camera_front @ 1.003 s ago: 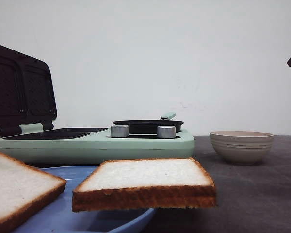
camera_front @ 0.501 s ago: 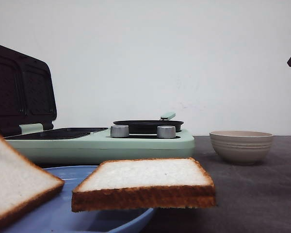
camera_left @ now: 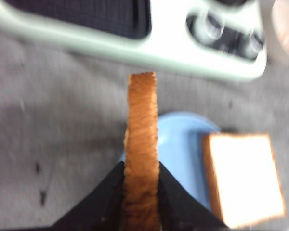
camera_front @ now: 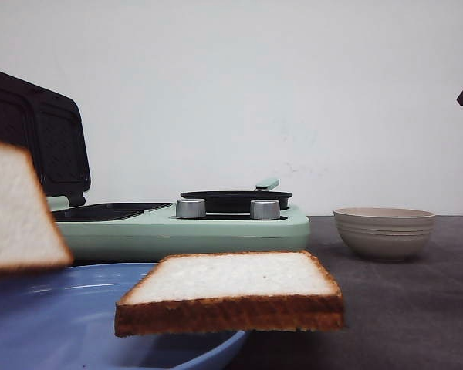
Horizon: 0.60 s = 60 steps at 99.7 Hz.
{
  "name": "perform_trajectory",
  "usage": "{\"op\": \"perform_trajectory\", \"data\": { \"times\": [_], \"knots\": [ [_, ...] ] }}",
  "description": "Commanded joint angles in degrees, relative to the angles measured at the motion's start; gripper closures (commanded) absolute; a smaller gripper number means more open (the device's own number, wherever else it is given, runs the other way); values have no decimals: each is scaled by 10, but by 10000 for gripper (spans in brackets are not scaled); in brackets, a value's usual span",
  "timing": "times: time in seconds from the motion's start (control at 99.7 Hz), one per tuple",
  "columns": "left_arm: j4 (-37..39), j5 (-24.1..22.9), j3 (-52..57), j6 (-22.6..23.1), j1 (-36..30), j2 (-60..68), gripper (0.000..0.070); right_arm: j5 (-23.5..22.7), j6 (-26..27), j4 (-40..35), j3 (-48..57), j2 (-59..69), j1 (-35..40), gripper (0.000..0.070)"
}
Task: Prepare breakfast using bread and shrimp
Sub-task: 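Lift the bread slice with the left gripper toward the toaster plate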
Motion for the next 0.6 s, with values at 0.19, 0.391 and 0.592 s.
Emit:
{"op": "perform_trajectory", "data": {
  "times": [0.19,0.391,0.592],
  "knots": [
    [91,-47,7,6,-8,-2,695,-2,-5,6,7,2,3,427],
    [183,-98,9,37,-22,2,694,-2,-5,6,7,2,3,427],
    [252,-140,26,89,-33,30,694,-2,-5,6,7,2,3,427]
  ]
}}
